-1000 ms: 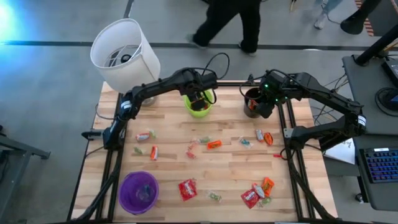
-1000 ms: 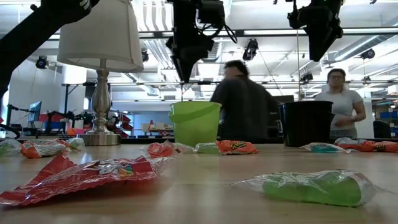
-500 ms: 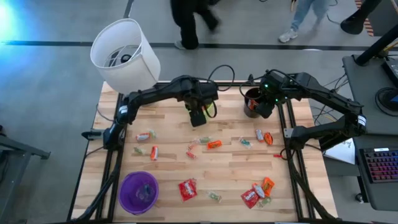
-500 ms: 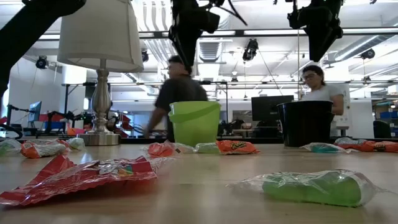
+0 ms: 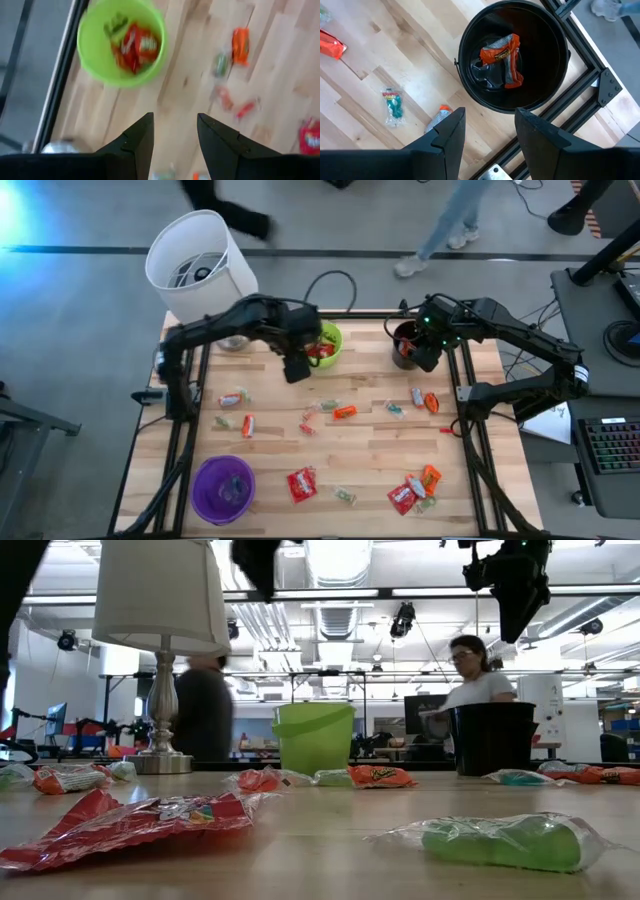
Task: Sort candy
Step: Put the green gummy candy into the violet bucket
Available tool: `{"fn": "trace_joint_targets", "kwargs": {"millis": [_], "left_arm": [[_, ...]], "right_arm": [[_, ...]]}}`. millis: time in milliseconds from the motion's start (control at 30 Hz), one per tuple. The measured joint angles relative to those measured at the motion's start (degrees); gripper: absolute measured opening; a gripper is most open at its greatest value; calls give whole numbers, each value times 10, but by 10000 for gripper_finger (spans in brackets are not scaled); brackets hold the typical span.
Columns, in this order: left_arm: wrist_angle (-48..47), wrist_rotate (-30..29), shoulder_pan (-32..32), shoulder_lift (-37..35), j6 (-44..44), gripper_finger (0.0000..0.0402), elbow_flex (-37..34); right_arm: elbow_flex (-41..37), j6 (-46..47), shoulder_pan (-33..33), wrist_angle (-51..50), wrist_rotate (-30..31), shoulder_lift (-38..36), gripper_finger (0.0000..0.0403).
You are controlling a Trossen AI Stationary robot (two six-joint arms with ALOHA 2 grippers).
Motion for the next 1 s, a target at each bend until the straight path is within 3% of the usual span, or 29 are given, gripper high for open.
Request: {"fn": "trace_joint_targets", "kwargs": {"millis": [200, 500, 1000], "left_arm": [[33, 1, -12, -115, -34, 133, -169], [128, 25, -27, -247, -151, 133, -361], [154, 22, -31, -309, -305, 135, -565]], "right_arm": [[0, 0, 0, 0, 0, 0, 164], [0, 2, 0, 37, -2, 2, 164], [0, 22, 0, 36, -2, 5, 164]]}}
